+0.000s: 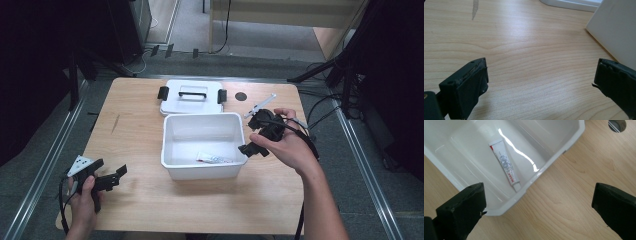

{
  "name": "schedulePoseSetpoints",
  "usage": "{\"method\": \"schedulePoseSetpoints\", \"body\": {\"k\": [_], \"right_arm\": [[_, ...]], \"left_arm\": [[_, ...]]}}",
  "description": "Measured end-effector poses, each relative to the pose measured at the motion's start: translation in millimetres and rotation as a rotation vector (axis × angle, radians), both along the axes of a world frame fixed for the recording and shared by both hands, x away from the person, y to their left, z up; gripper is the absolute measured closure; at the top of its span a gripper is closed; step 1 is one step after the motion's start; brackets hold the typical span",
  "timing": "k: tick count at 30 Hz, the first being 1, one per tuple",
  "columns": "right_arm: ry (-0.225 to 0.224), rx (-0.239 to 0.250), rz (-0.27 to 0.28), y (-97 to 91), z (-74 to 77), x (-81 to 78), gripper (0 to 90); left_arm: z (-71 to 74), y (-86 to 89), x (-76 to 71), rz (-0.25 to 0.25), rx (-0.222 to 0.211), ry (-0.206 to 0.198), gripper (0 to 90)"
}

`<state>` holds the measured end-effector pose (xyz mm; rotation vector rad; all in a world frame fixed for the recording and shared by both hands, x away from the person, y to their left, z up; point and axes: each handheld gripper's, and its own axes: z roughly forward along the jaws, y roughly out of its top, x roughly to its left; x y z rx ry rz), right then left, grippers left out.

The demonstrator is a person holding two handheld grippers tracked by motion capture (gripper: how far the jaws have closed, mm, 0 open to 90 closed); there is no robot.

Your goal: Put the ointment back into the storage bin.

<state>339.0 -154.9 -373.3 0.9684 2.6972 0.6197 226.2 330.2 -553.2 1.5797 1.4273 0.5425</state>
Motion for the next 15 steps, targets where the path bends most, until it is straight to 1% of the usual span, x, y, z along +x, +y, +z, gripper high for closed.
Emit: {"method": "schedulePoseSetpoints", "body": {"k": [1, 2, 6, 7, 10, 15], "right_arm": [[-0.003, 0.003, -0.015, -3.1, -1.5, -1.1, 0.0], [-0.012, 0.006, -0.018, -6.7, -2.9, -1.6, 0.0], [-0.024, 0.039, -0.056, -20.3, -7.4, -6.2, 0.0], [-0.035, 0.043, -0.064, -23.9, -9.3, -6.8, 0.0], [-0.050, 0.058, -0.103, -34.6, -16.8, -9.5, 0.0], [-0.061, 0.095, -0.141, -50.7, -33.3, -15.7, 0.0]], "left_arm": [[-0.1, 0.0, 0.1, 0.001, 0.000, 0.000, 0.0], [0.0, 0.0, 0.1, 0.000, 0.001, 0.001, 0.0], [-0.1, -0.7, 0.1, 0.005, -0.002, -0.002, 0.0], [0.0, -0.8, 0.0, 0.006, -0.003, -0.001, 0.0], [0.0, -0.7, -0.1, 0.003, 0.001, -0.001, 0.0], [0.0, -0.9, -0.1, 0.003, 0.002, -0.001, 0.0]]}}
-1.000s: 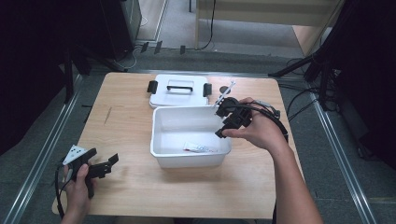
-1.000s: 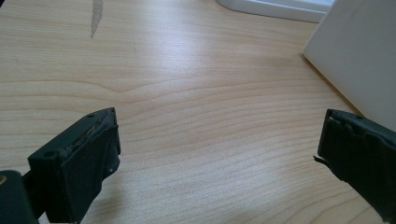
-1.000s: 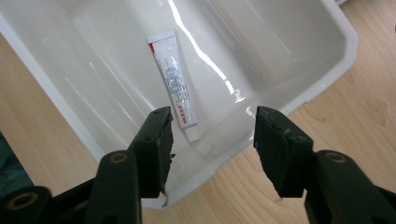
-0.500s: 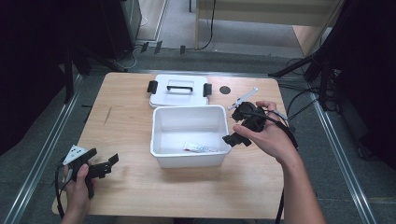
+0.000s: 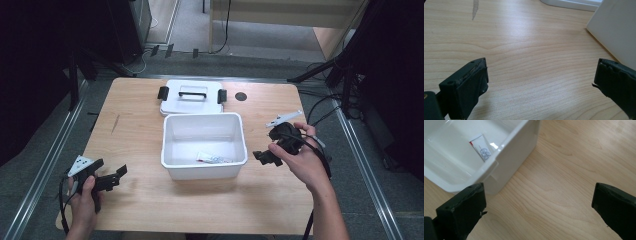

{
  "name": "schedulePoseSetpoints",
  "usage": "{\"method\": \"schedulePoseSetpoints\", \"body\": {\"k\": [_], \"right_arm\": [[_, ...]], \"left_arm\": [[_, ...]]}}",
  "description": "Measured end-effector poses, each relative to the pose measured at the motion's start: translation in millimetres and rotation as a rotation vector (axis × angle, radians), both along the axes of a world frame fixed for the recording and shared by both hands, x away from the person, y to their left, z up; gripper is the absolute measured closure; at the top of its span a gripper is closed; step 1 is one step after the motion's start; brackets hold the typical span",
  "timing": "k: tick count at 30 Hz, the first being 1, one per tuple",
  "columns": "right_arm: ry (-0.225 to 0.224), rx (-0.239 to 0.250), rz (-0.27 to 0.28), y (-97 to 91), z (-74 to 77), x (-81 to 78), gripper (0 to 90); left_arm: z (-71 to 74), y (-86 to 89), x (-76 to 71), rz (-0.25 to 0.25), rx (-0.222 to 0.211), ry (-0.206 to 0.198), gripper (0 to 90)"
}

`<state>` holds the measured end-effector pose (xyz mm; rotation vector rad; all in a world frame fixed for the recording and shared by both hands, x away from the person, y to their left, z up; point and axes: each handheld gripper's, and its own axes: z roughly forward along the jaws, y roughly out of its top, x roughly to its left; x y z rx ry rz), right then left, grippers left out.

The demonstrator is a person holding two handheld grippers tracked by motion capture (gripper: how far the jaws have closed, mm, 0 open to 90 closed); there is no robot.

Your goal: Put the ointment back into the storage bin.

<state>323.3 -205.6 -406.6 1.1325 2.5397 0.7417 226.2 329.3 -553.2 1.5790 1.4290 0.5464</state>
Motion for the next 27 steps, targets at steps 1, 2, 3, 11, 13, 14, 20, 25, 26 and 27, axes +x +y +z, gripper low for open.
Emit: {"method": "schedulePoseSetpoints", "body": {"k": [1, 2, 3, 11, 13, 14, 20, 25, 26, 27], "right_arm": [[-0.006, 0.006, -0.003, -3.0, -3.4, -1.1, 0.0], [-0.007, 0.012, -0.009, -6.0, -6.5, -2.5, 0.0], [-0.009, 0.021, -0.017, -8.8, -9.6, -4.0, 0.0], [-0.053, 0.074, -0.062, -30.7, -35.7, -16.3, 0.0], [-0.065, 0.086, -0.076, -37.0, -43.0, -19.2, 0.0], [-0.080, 0.091, -0.090, -40.2, -46.9, -21.0, 0.0], [-0.105, 0.177, -0.150, -63.7, -74.1, -28.4, 0.0], [-0.146, 0.225, -0.195, -81.3, -91.1, -34.4, 0.0], [-0.160, 0.235, -0.208, -85.3, -93.4, -35.5, 0.0], [-0.163, 0.250, -0.218, -89.4, -95.8, -36.4, 0.0]], "left_arm": [[0.0, 0.0, 0.0, 0.000, 0.000, 0.000, 0.0], [0.0, 0.1, 0.0, 0.000, 0.000, 0.000, 0.0], [0.0, 0.0, -0.1, 0.000, 0.000, 0.000, 0.0], [0.1, -0.6, -0.3, -0.002, 0.005, -0.004, 0.0], [0.2, -0.9, -0.4, -0.001, 0.008, -0.004, 0.0], [0.2, -1.0, -0.4, -0.002, 0.009, -0.005, 0.0], [0.4, -2.0, -1.2, -0.003, 0.016, -0.011, 0.0], [0.6, -2.5, -1.7, -0.006, 0.024, -0.014, 0.0], [0.6, -2.8, -1.8, -0.006, 0.026, -0.016, 0.0], [0.6, -3.0, -1.9, -0.007, 0.030, -0.018, 0.0]]}}
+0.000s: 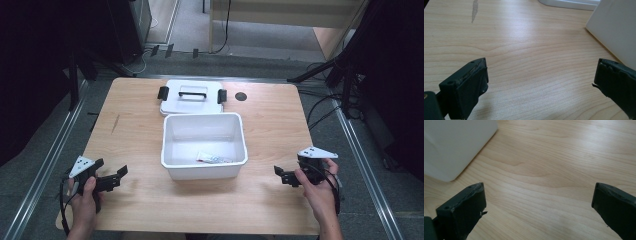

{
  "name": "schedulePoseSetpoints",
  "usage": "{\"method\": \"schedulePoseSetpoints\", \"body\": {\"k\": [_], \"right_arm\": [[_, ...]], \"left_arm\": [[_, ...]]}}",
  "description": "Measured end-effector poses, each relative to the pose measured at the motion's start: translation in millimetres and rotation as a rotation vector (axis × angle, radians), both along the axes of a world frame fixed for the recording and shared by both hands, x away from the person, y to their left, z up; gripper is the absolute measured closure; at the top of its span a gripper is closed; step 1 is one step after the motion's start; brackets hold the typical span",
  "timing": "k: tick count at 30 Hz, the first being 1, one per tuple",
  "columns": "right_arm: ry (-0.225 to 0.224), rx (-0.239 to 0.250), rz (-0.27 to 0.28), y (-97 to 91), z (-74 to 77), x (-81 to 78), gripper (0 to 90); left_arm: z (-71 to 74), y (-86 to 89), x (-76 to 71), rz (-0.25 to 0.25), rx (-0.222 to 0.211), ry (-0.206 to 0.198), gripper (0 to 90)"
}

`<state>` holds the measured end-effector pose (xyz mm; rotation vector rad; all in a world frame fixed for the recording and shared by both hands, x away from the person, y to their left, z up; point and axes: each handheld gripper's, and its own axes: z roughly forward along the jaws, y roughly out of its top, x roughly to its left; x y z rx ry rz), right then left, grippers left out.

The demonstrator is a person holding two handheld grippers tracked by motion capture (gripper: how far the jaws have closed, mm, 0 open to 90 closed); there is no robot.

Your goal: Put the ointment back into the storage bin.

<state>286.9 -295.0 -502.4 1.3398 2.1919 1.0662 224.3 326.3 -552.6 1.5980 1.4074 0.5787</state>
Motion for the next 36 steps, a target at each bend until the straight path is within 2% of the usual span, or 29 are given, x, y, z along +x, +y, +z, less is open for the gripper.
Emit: {"method": "schedulePoseSetpoints", "body": {"k": [4, 6, 10, 16, 33, 36], "right_arm": [[-0.008, 0.027, -0.025, -15.9, -9.2, -3.5, 0.0], [-0.029, 0.042, -0.044, -24.2, -12.0, -6.3, 0.0], [-0.043, 0.089, -0.081, -42.0, -16.2, -11.6, 0.0], [-0.038, 0.096, -0.118, -58.9, -24.6, -21.7, 0.0], [-0.113, 0.126, -0.177, -74.3, -39.1, -51.3, 0.0], [-0.113, 0.132, -0.197, -76.6, -43.9, -56.1, 0.0]], "left_arm": [[0.3, -0.9, -0.5, 0.000, 0.006, -0.004, 0.0], [0.3, -1.3, -0.8, 0.007, 0.010, -0.006, 0.0], [0.3, -2.3, -1.3, 0.015, 0.019, -0.015, 0.0], [0.7, -2.7, -2.2, 0.014, 0.028, -0.018, 0.0], [0.9, -3.4, -3.3, 0.020, 0.037, -0.028, 0.0], [0.9, -3.6, -3.5, 0.033, 0.041, -0.028, 0.0]]}}
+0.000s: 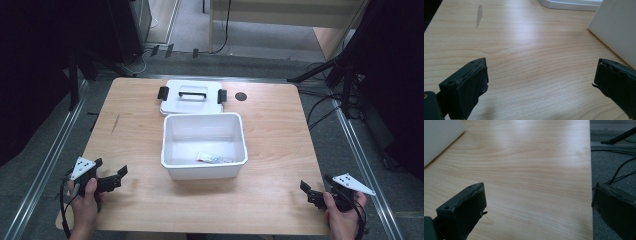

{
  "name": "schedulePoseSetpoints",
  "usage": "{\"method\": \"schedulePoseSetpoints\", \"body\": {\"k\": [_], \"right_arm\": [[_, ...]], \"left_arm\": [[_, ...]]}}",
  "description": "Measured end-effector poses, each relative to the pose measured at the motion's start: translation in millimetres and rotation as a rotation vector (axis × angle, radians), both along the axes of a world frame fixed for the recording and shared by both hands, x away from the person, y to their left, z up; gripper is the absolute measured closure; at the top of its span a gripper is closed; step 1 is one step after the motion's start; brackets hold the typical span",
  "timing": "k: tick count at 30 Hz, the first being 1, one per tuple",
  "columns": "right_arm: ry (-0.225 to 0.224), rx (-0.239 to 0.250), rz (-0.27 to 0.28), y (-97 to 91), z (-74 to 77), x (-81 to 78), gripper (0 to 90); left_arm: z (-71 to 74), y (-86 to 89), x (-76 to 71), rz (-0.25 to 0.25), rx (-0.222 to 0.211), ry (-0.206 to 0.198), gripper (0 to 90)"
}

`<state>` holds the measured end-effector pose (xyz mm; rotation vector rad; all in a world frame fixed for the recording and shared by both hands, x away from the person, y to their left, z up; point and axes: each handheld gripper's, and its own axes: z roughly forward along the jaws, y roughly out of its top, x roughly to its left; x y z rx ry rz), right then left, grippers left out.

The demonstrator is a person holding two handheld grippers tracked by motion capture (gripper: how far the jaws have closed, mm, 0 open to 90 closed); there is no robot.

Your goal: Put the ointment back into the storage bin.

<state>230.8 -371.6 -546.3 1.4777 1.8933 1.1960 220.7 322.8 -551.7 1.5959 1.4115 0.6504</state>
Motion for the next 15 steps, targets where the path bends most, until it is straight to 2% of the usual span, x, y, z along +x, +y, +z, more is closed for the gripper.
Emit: {"method": "schedulePoseSetpoints", "body": {"k": [5, 15], "right_arm": [[-0.032, 0.040, -0.024, -2.8, -0.4, -1.8, 0.0], [-0.011, 0.052, -0.037, -1.4, -0.7, 1.5, 0.0]], "left_arm": [[-0.3, 0.5, 0.1, 0.012, -0.012, -0.002, 0.0], [-0.3, 0.6, 1.0, 0.000, -0.012, 0.012, 0.0]]}}
